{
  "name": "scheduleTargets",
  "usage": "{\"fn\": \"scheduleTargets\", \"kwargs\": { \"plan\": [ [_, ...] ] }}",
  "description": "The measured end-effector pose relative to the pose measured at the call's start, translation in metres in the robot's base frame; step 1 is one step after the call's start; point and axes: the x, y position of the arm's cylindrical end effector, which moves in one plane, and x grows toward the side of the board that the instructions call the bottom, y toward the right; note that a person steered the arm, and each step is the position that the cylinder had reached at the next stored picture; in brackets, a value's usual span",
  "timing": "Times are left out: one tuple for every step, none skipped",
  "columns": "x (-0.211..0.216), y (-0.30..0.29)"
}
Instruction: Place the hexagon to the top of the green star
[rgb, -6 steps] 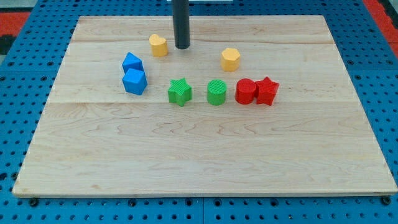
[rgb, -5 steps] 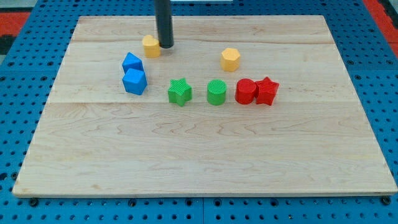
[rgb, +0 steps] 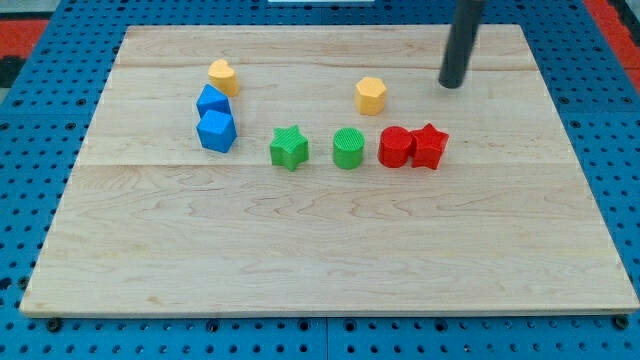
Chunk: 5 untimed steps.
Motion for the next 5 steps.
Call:
{"fn": "scheduleTargets", "kwargs": {
  "plan": [
    [0.017, -0.082],
    [-0.022, -0.122],
    [-0.038, -0.156],
    [-0.017, -0.159],
    [-0.025, -0.186]
  ]
}}
